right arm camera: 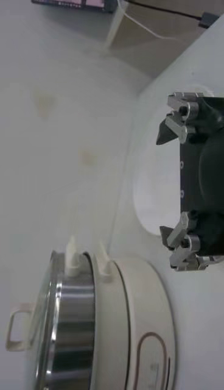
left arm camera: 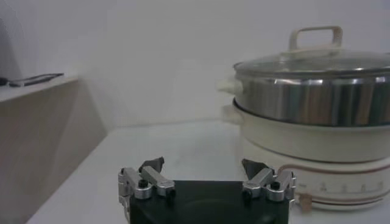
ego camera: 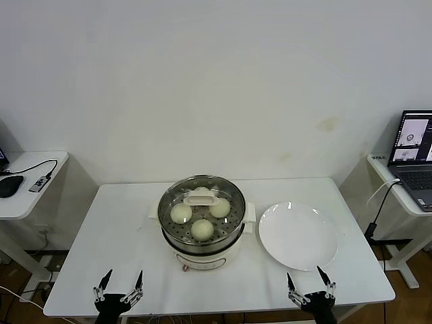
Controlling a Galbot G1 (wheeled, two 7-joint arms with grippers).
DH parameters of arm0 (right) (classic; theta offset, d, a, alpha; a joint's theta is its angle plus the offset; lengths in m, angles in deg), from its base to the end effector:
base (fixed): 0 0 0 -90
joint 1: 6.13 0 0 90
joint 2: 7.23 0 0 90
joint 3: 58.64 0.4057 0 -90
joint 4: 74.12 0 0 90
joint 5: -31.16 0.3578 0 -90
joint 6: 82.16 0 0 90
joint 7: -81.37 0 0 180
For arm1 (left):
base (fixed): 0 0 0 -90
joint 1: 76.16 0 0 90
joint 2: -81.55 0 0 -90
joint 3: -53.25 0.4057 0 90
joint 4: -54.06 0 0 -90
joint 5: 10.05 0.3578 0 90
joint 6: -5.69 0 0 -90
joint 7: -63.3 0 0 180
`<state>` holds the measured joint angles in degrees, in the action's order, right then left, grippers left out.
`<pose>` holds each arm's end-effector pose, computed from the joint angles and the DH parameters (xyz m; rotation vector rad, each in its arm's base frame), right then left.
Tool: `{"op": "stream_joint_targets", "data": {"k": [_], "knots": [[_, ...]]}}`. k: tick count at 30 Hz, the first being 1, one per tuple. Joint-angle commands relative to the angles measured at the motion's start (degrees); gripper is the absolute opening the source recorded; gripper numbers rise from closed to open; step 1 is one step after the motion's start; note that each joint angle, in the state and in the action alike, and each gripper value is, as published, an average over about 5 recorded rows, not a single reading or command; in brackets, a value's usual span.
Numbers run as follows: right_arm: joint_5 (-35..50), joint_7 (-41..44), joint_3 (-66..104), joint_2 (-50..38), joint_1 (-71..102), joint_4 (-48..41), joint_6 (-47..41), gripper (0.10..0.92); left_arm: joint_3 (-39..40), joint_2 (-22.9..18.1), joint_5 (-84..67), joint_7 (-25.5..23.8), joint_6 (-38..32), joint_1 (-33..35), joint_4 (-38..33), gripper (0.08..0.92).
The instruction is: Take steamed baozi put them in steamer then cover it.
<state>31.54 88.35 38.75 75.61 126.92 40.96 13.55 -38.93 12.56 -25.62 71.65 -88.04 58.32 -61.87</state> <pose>0.0663 -0.0730 -0.3998 0.1345 -2.9143 0.2321 0.0695 0.1008 -0.3882 0.0096 -2.8761 -0.0993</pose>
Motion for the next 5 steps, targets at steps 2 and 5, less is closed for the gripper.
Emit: {"op": "stream_joint_targets", "data": {"k": [2, 5], "knots": [[0.54, -0.28, -0.15, -0.19, 0.69, 0.14, -0.28, 0.823, -1.11, -0.28, -1.9, -0.87, -0.88, 1.46, 0.66, 0.823], [0.63, -0.31, -0.01, -0.27, 0.7, -0.03, -0.06, 0.823, -1.15, -0.29, -1.9, -0.93, -0.73, 1.68, 0.56, 0.823]]}}
